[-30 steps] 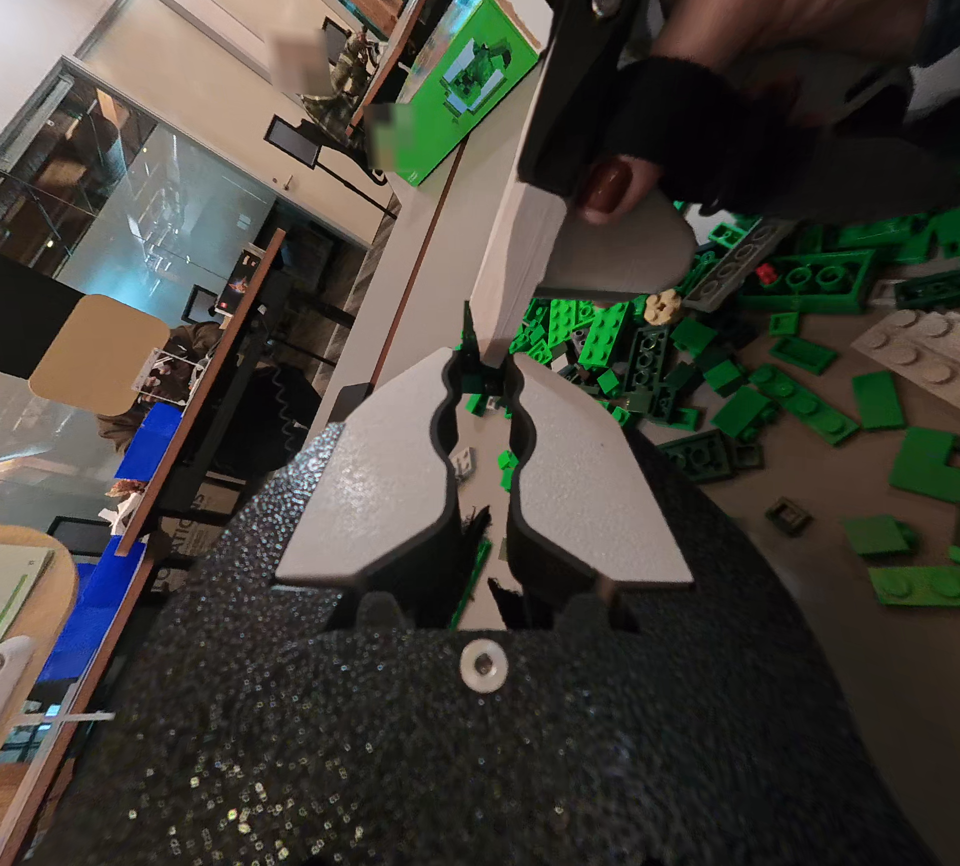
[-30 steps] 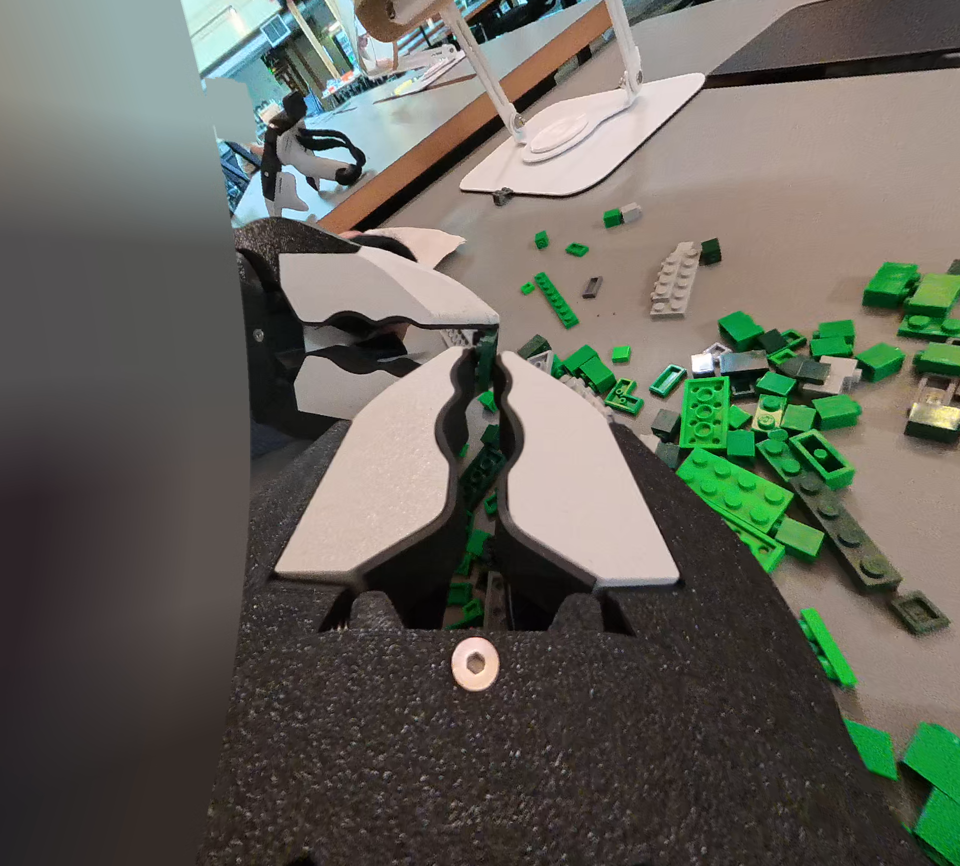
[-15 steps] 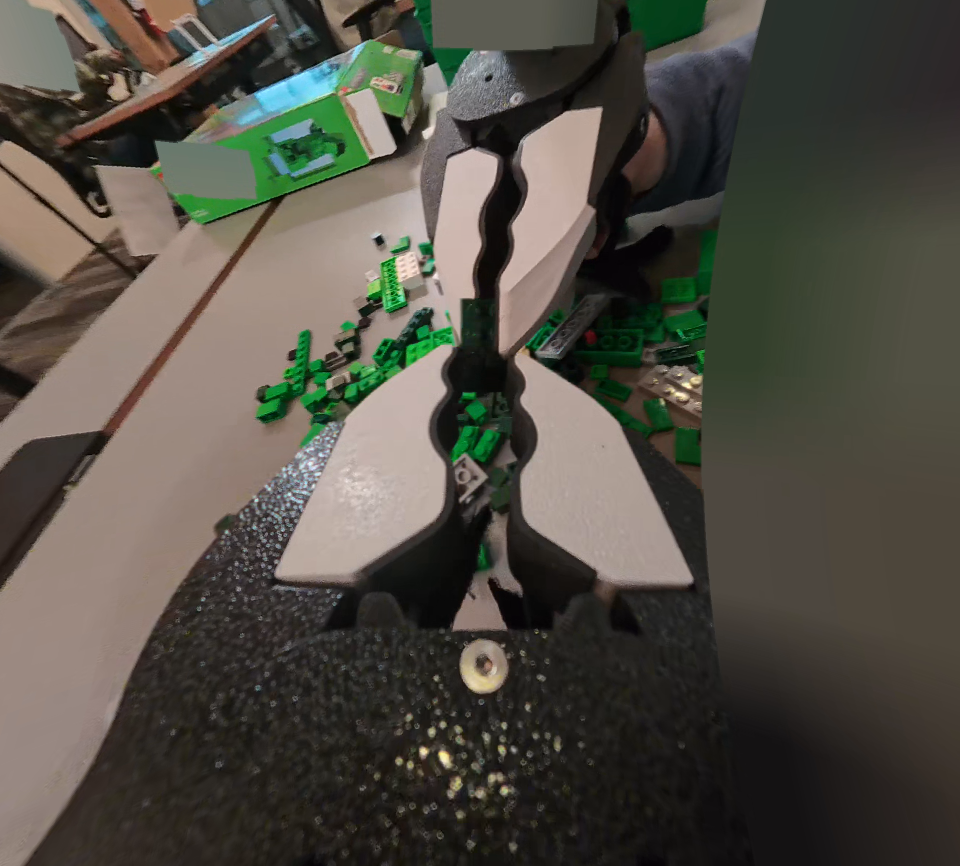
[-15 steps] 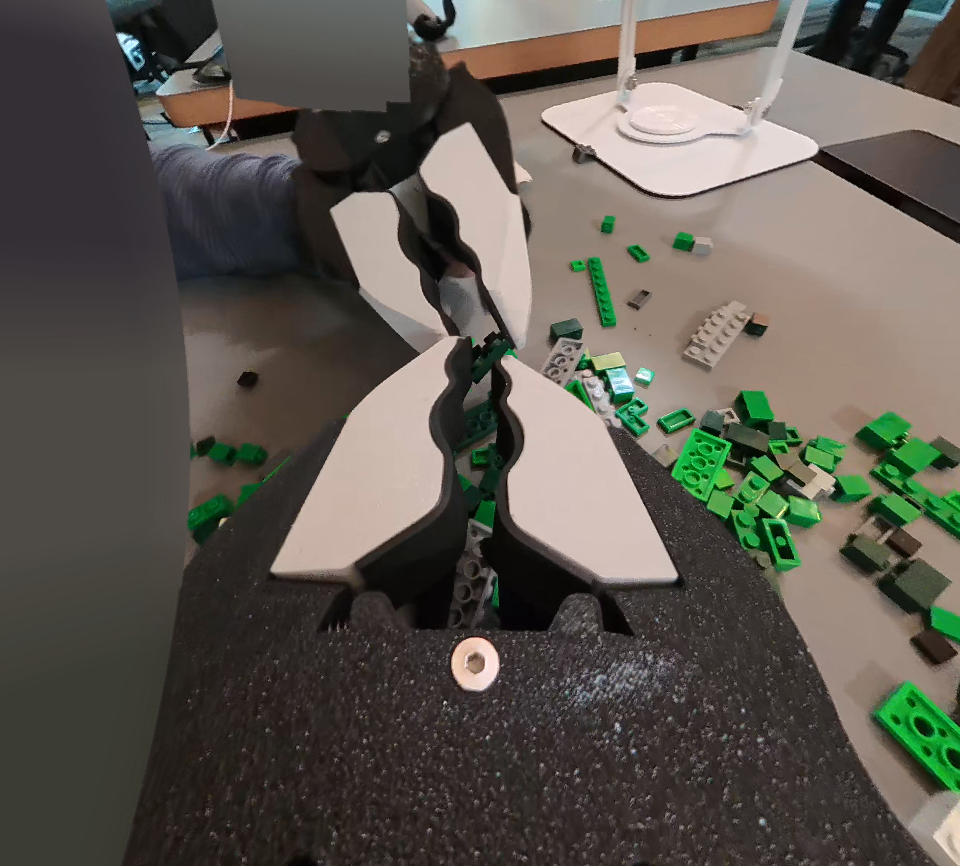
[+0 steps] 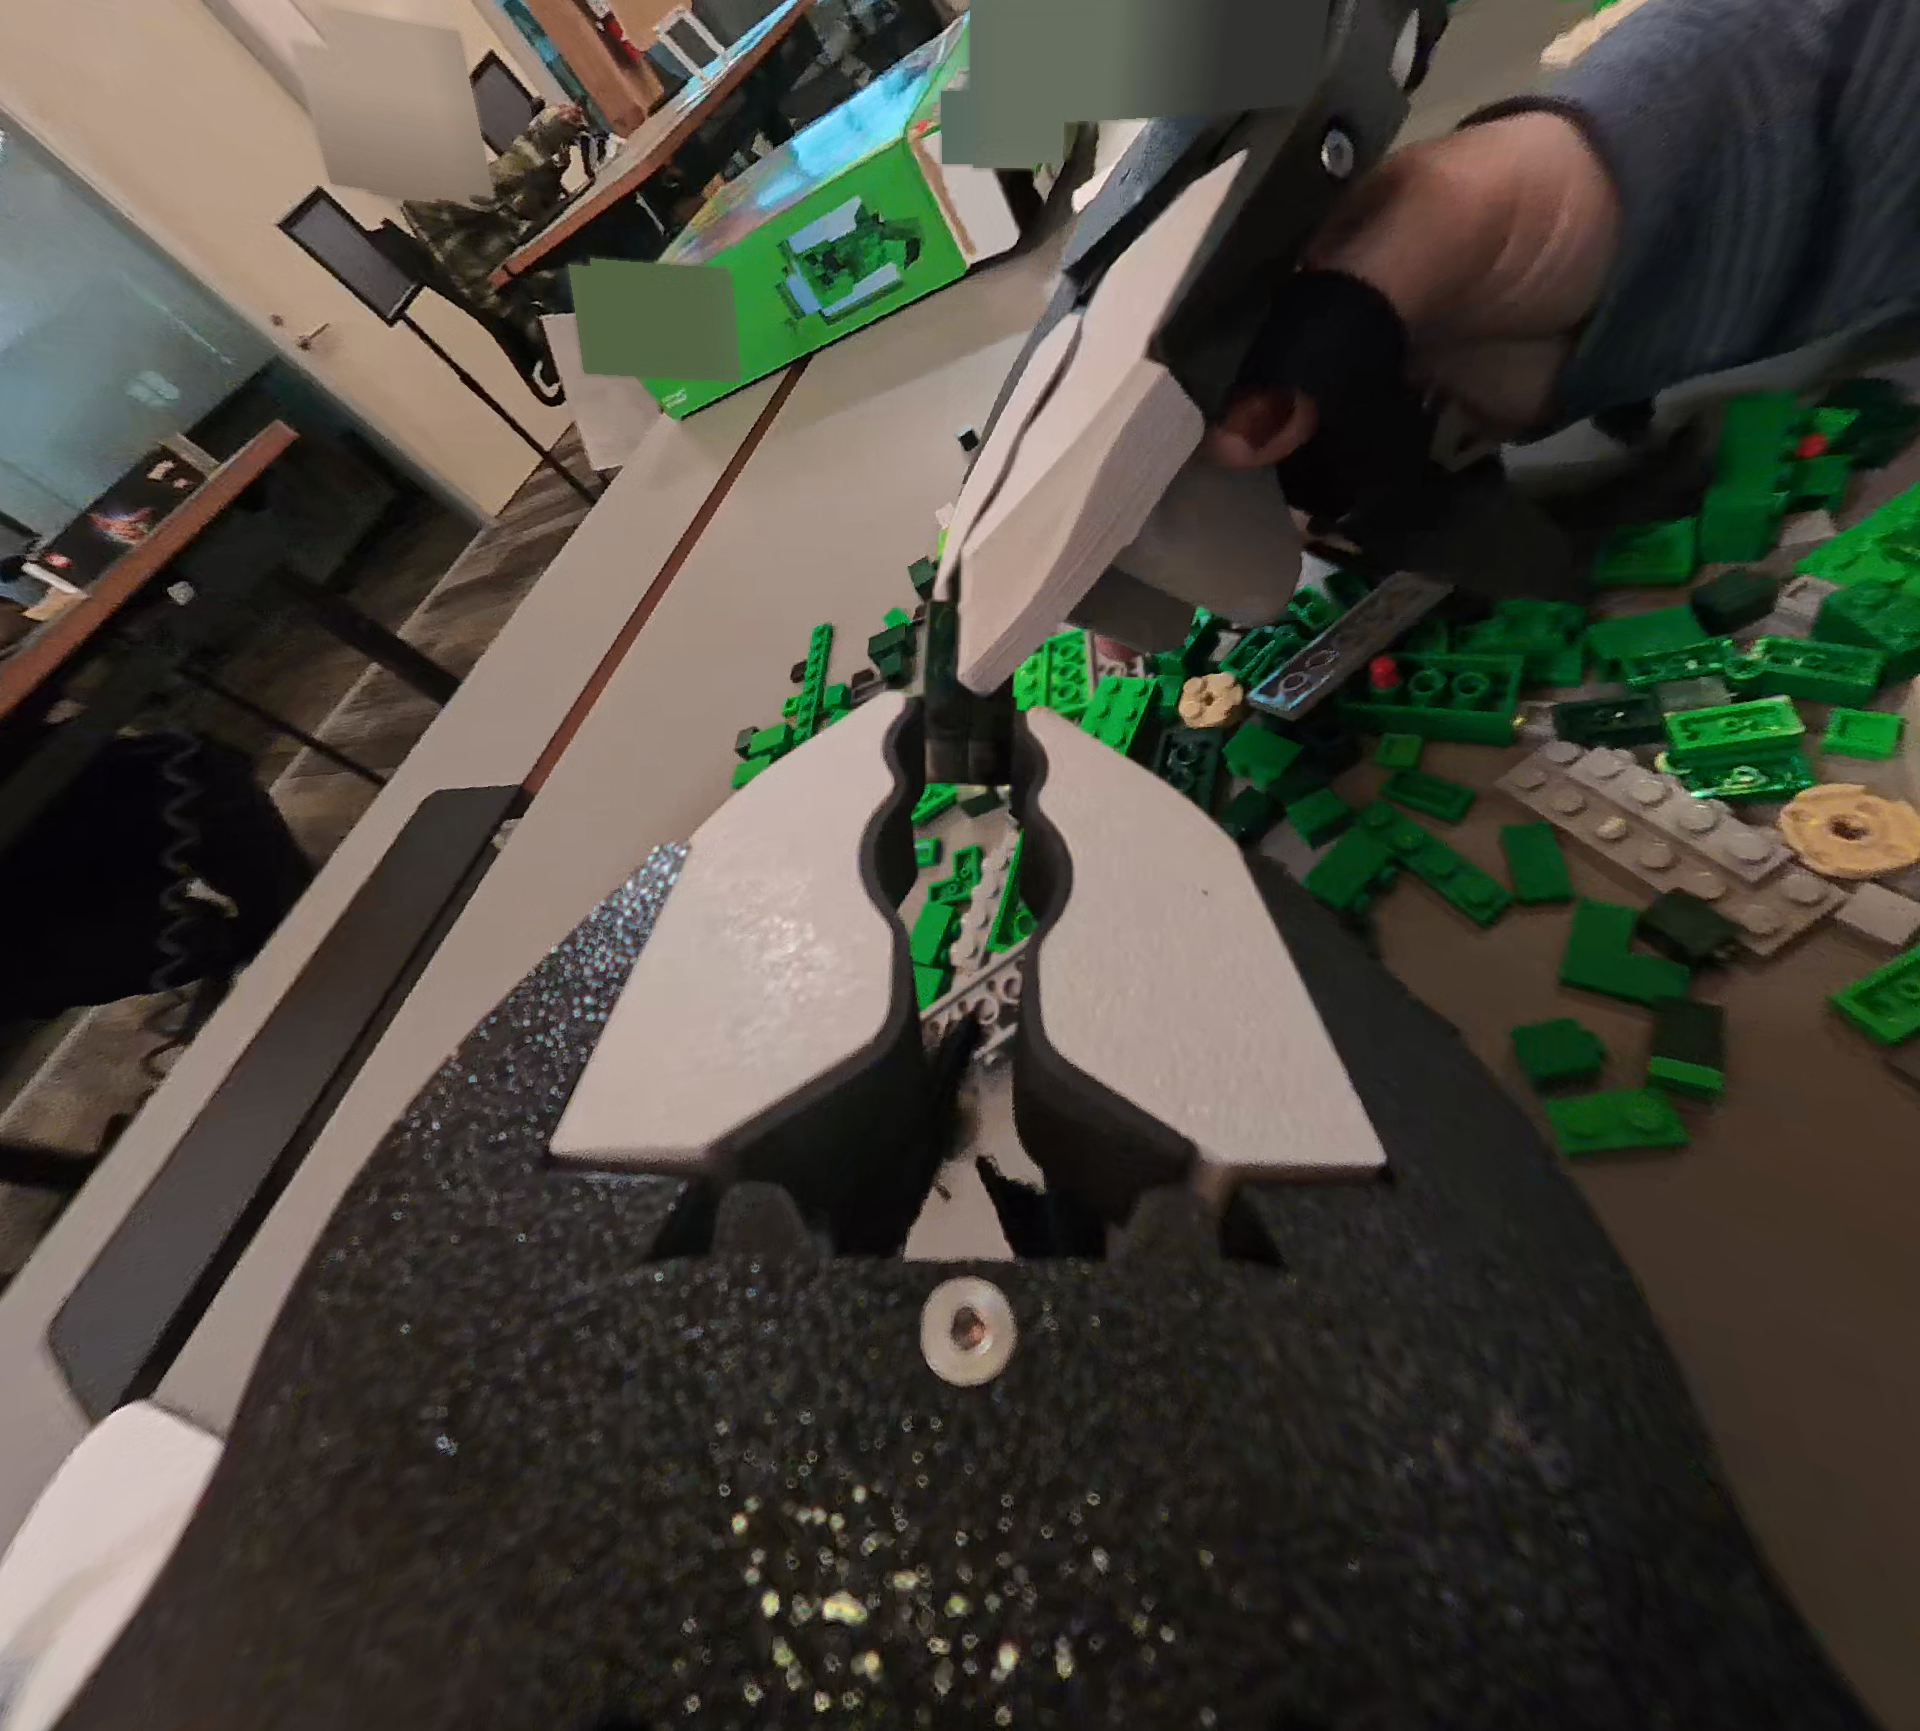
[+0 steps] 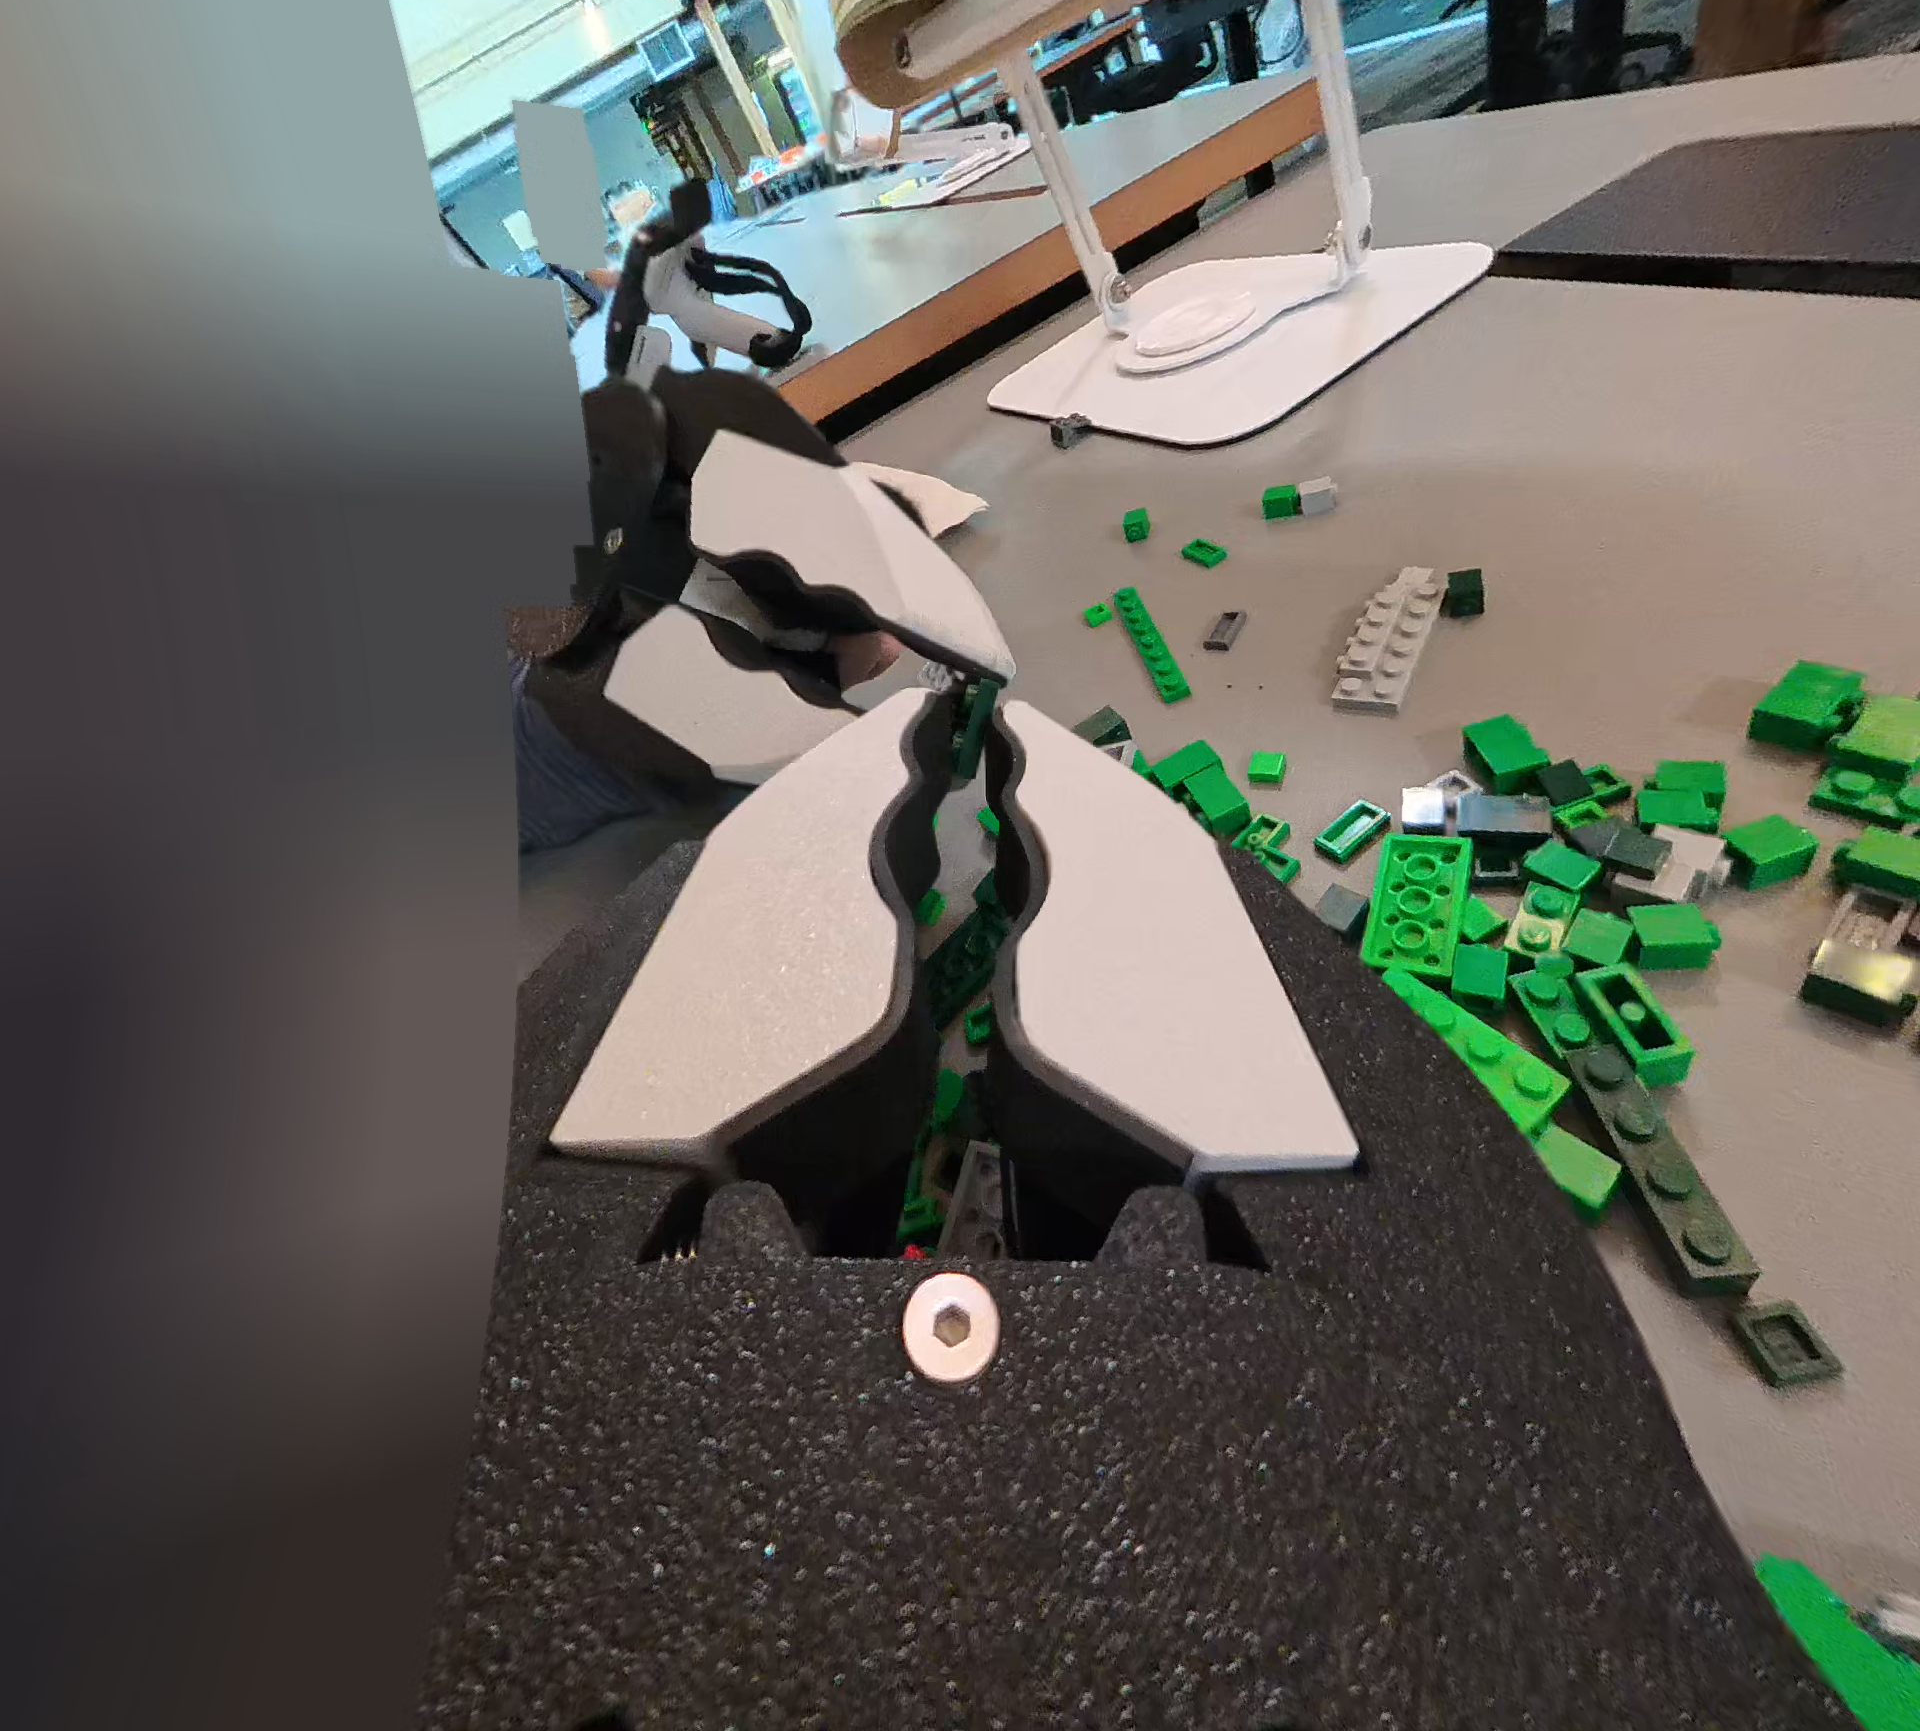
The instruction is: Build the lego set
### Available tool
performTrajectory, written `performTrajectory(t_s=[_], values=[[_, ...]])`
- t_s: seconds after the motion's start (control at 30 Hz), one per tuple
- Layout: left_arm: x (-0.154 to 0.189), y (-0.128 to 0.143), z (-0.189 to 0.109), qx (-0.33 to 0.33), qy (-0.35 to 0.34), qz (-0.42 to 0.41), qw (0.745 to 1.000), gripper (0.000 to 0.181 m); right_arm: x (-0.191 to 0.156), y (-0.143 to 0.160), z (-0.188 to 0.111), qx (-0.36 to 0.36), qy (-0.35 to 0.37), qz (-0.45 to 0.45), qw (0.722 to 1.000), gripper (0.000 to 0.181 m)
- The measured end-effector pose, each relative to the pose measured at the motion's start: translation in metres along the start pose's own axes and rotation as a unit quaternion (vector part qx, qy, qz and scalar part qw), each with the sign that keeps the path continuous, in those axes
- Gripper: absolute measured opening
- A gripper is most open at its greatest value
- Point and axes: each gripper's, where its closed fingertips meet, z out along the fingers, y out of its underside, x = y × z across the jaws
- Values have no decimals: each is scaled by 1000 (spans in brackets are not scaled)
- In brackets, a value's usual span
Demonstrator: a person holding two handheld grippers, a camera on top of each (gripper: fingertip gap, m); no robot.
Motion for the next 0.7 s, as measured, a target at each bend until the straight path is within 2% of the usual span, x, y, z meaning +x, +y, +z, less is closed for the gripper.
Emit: performTrajectory(t_s=[0.23,0.43,0.5,0.7], values=[[21,-8,-11,55,144,-89,984,15,-20,15,-7,-72,-50,-133,987,9],[34,-15,-26,97,260,-179,944,9,-33,23,-7,-95,-78,-194,973,6],[33,-14,-26,100,262,-193,940,10,-30,23,-7,-97,-67,-197,973,6],[20,0,-12,68,160,-123,977,10,-8,24,-4,-101,1,-197,975,6]])
